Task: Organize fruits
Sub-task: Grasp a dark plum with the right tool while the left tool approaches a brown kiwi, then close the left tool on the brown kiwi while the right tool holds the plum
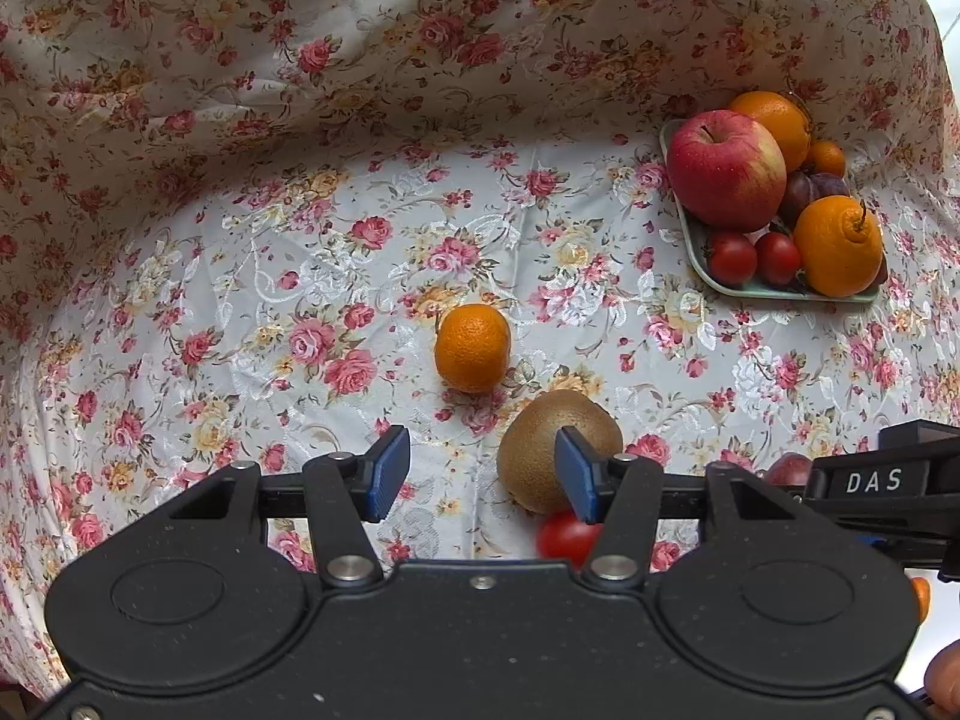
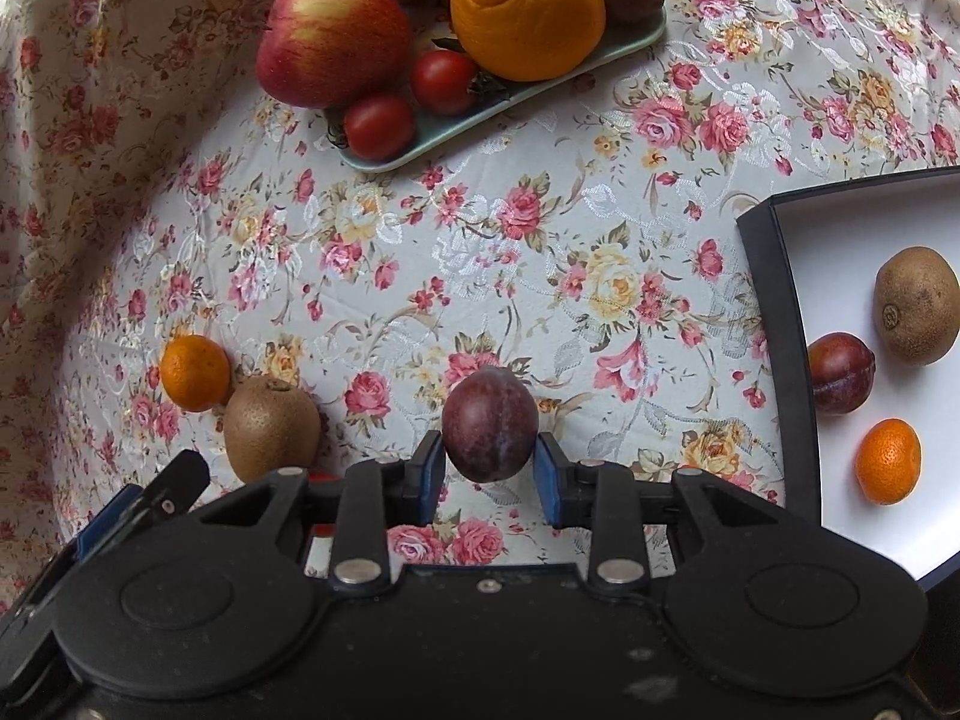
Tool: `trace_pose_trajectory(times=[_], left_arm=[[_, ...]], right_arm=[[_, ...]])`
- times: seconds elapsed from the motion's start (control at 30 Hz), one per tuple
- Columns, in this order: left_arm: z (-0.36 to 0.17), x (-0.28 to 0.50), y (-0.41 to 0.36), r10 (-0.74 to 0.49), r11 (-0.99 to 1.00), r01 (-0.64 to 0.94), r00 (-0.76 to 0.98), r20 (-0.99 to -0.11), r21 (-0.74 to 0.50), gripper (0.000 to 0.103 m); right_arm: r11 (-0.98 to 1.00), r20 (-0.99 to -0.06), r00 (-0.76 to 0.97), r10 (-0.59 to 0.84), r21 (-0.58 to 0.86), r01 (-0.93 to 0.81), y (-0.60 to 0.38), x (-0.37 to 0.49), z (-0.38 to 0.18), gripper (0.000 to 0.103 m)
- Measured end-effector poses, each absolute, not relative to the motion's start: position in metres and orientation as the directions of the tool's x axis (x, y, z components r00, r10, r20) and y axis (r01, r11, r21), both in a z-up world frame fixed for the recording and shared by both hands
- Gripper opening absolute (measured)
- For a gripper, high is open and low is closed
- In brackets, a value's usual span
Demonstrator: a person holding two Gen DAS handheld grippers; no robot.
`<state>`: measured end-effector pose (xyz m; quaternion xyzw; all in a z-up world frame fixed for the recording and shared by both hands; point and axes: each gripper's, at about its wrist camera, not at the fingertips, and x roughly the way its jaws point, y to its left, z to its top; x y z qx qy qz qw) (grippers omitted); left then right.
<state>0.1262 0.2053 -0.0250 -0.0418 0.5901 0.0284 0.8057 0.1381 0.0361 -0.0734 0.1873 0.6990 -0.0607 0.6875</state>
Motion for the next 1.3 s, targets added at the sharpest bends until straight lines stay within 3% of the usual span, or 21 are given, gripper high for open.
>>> trace_pose_trajectory(times=[0.2,0.53,0.73,1.03,1.3], left_arm=[[-0.033,0.131,0.197,-0.060,0.994,-0.075,0.287,-0.956,-0.084,0.059],[-0.051,0.139,0.175,-0.036,0.999,-0.029,0.251,-0.967,-0.045,0.061],[-0.066,0.147,0.174,0.023,0.999,-0.051,0.228,-0.973,0.012,0.061],[-0.086,0.151,0.182,-0.006,0.994,-0.110,0.179,-0.984,-0.026,0.065],[-0.086,0.152,0.187,-0.011,0.983,-0.176,0.202,-0.979,-0.047,0.062]], right_arm=[[0.908,-0.974,0.036,0.223,0.221,0.357,0.018,0.137,-0.059,0.033],[0.909,-0.959,0.113,0.260,0.283,0.307,0.001,0.129,-0.030,0.033],[0.921,-0.942,0.185,0.280,0.318,0.223,-0.002,0.125,-0.009,0.033],[0.926,-0.946,0.185,0.265,0.303,0.223,-0.009,0.123,-0.007,0.033],[0.933,-0.948,0.180,0.264,0.298,0.201,-0.007,0.121,-0.004,0.033]])
